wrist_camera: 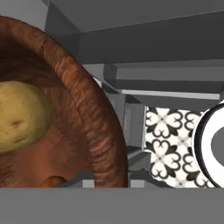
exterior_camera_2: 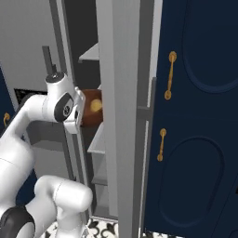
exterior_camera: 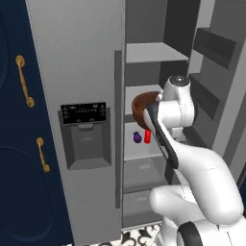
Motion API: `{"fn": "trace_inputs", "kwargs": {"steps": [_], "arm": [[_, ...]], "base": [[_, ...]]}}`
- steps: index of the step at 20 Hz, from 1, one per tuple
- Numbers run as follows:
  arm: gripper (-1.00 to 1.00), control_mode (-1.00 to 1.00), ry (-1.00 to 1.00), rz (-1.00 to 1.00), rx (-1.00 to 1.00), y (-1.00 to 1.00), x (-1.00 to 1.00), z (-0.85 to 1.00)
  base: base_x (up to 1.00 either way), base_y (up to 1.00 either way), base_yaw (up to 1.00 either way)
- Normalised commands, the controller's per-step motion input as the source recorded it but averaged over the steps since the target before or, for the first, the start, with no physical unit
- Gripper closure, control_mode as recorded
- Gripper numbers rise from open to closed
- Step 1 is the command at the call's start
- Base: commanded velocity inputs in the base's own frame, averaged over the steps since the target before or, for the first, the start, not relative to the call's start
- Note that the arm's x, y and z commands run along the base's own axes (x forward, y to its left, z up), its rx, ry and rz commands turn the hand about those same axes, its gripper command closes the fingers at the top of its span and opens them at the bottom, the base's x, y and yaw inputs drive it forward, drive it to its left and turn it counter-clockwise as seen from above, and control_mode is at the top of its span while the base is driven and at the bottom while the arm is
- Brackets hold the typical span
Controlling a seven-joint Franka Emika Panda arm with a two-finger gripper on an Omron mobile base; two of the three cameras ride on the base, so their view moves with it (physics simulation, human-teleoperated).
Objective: Pick the chicken drumstick and potato from their plates and place them in the bowl. Then put the bowl in the fridge.
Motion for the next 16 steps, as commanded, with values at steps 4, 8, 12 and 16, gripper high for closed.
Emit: {"fn": "trace_inputs", "kwargs": {"steps": [4,8,12,16], "arm": [[1.00,-1.00,-0.04,0.00,-0.04,-0.11,0.57,0.00],[1.00,-1.00,-0.12,0.00,0.00,-0.02,0.34,-0.14],[1.00,-1.00,-0.23,0.00,0.00,-0.06,0.23,-0.21],[1.00,-1.00,-0.12,0.00,0.05,-0.21,0.38,-0.22]], "base": [[0.00,0.00,0.00],[0.00,0.00,0.00],[0.00,0.00,0.00],[0.00,0.00,0.00]]}}
